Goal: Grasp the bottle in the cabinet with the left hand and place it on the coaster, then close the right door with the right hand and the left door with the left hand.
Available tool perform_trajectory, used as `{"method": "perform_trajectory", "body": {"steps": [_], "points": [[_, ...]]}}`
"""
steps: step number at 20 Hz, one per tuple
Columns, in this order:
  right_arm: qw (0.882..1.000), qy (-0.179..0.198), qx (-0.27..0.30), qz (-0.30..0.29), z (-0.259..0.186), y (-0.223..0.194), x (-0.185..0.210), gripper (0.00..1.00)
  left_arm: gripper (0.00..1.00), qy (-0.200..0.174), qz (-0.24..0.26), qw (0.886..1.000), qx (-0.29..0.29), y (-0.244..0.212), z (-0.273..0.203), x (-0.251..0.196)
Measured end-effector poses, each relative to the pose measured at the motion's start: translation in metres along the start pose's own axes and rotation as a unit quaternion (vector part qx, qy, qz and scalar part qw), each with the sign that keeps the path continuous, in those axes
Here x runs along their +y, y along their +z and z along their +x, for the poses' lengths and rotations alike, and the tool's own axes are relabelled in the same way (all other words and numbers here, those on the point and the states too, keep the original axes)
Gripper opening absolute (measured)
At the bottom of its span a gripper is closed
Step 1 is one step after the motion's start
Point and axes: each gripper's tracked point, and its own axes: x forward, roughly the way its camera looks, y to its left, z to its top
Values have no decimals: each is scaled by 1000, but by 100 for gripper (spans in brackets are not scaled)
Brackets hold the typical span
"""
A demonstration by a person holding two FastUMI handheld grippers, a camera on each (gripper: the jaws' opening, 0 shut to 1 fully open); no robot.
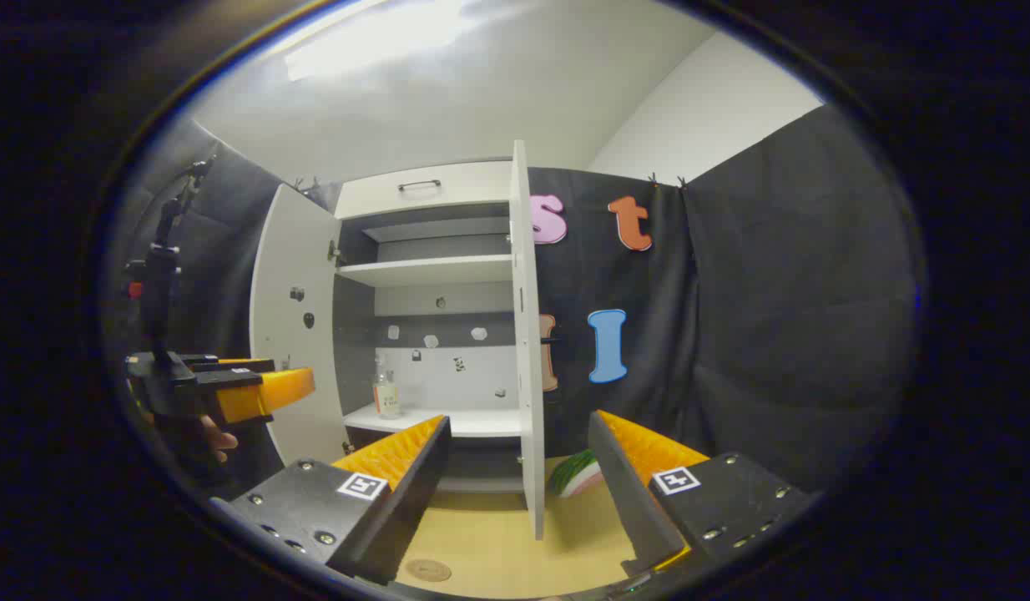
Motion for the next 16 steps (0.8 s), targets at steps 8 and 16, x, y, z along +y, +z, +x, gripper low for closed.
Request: {"method": "perform_trajectory", "body": {"steps": [8, 16], "points": [[1000, 9, 6, -1, 32, -6, 9, 100, 99, 15, 6, 1000, -18, -2, 18, 39], [1000, 27, -6, 6, 58, -6, 27, 100, 99, 11, -33, 999, 7, -26, 33, 56]]}}
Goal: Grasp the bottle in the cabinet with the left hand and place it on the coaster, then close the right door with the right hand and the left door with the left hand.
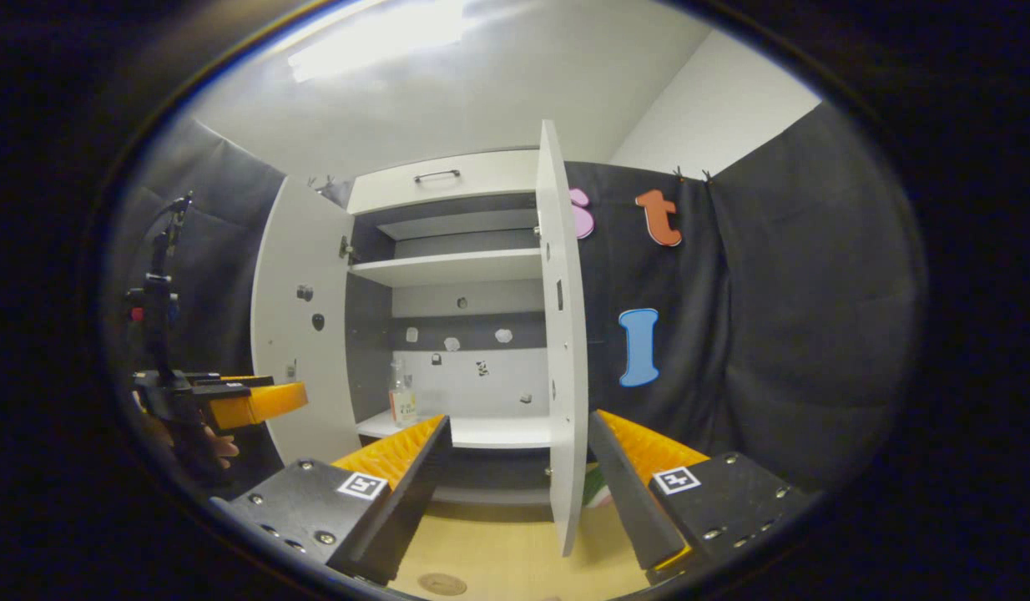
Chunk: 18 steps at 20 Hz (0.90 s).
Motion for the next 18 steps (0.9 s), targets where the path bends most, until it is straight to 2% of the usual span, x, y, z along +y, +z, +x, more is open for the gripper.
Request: {"method": "perform_trajectory", "body": {"steps": [3, 7, 9, 10, 13, 16, 17, 18], "points": [[1000, 9, -7, 13, 8, 0, 11, 100, 100, 4, 24, 1000, -4, 1, 19, 9], [999, -18, -44, 19, 15, 18, 5, 100, 100, 1, 33, 999, -4, -7, 54, 15], [998, -25, -61, 21, 20, 26, 6, 99, 99, 7, 37, 999, -4, -13, 79, 23], [997, -31, -70, 24, 22, 31, 5, 96, 100, 10, 38, 999, -2, -17, 94, 27], [993, -61, -92, 36, 25, 45, -8, 99, 100, 0, 37, 999, -15, -27, 142, 33], [990, -69, -102, 62, 27, 49, -9, 99, 100, 17, 56, 998, -21, -41, 192, 49], [990, -70, -103, 66, 26, 49, -10, 96, 99, 21, 58, 998, -16, -50, 211, 53], [990, -73, -102, 63, 26, 45, -12, 99, 99, 25, 57, 998, -12, -57, 226, 57]]}}
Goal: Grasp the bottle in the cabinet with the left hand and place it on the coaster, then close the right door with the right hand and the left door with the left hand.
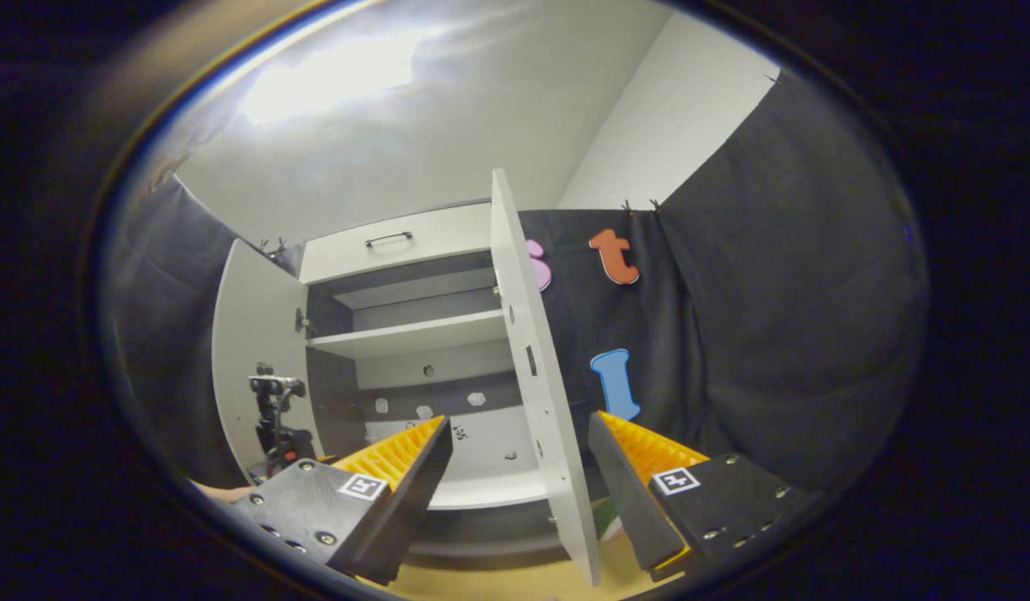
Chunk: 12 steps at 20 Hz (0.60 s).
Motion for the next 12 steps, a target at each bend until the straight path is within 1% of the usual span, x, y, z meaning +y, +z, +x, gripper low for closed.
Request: {"method": "perform_trajectory", "body": {"steps": [2, 5, 7, 10, 11, 12], "points": [[1000, -9, 6, -21, -2, -10, -3, 99, 99, 17, -3, 1000, 2, -13, 32, 11], [998, -19, 31, -44, -5, -35, -1, 100, 99, 51, -14, 999, 5, -28, 66, 32], [998, -26, 48, -39, -5, -48, 1, 99, 99, 61, -20, 998, -9, -27, 84, 37], [997, -39, 62, -33, -3, -57, 0, 100, 99, 59, -32, 998, -10, -31, 109, 37], [997, -41, 61, -33, -2, -58, 1, 100, 99, 67, -25, 997, -7, -33, 119, 44], [997, -42, 59, -34, -1, -57, 1, 100, 99, 85, -17, 996, -3, -35, 124, 53]]}}
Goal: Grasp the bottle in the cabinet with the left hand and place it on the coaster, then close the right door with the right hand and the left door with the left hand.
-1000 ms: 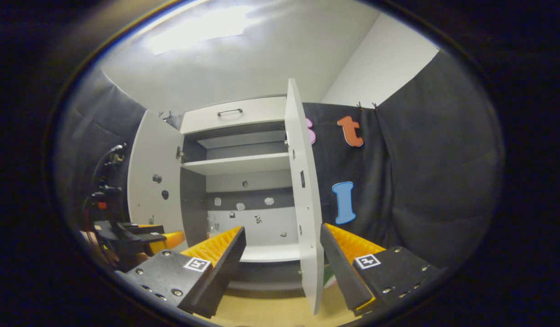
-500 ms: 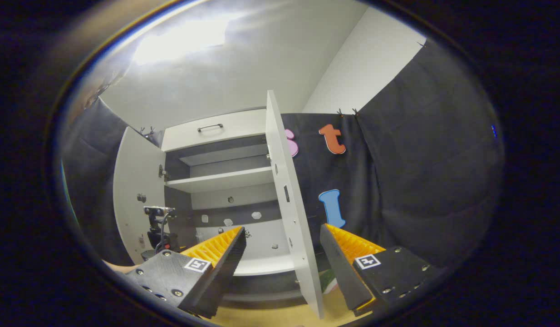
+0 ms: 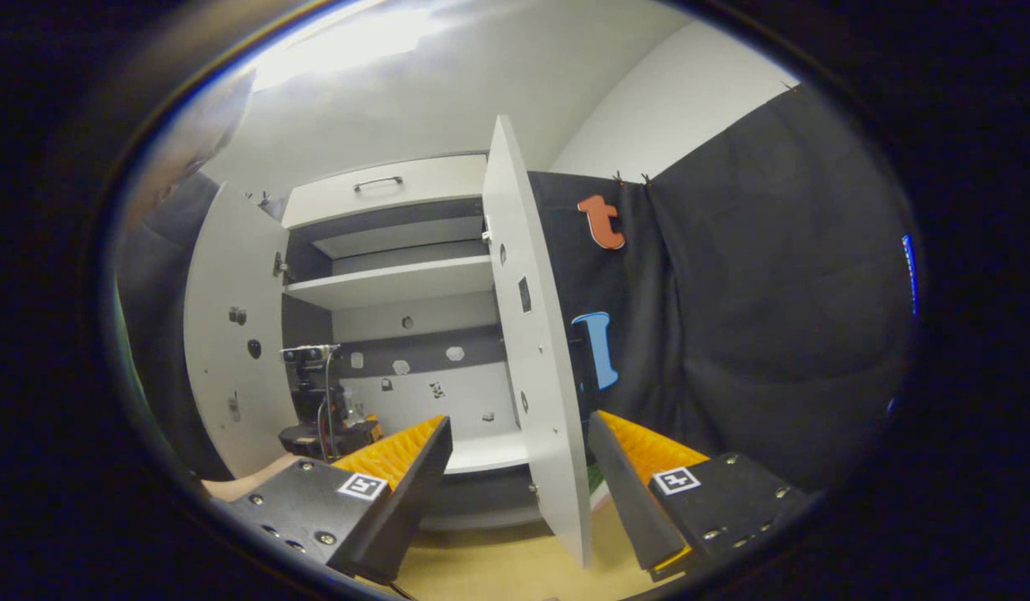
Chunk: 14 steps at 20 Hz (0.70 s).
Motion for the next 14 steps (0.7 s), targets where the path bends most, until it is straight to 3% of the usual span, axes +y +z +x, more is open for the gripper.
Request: {"method": "perform_trajectory", "body": {"steps": [2, 3, 5, 7, 8, 11, 12, 13, 14], "points": [[1000, 2, 2, -1, 0, -1, 3, 96, 99, 21, 9, 1000, 2, -1, 11, 13], [1000, 4, 1, -6, -2, -1, 4, 99, 99, 19, 6, 1000, 0, -2, 16, 13], [1000, 6, -4, -16, -5, -1, 2, 100, 99, 14, -11, 1000, 10, -8, 23, 11], [1000, 9, -1, -19, -10, -3, 0, 96, 99, 33, -34, 999, 26, -16, 30, 16], [1000, 14, -1, -22, -15, -4, 0, 99, 99, 33, -43, 998, 32, -18, 33, 14], [999, 18, -6, -36, -32, -5, -9, 100, 99, 23, -24, 999, 40, -20, 43, 9], [999, 20, -5, -39, -39, -8, -11, 99, 97, 14, -23, 999, 41, -17, 42, 4], [999, 22, -6, -44, -47, -9, -15, 99, 83, 9, -23, 999, 48, -20, 41, 0], [998, 26, -7, -49, -56, -9, -19, 99, 82, -3, -24, 999, 48, -19, 35, -6]]}}
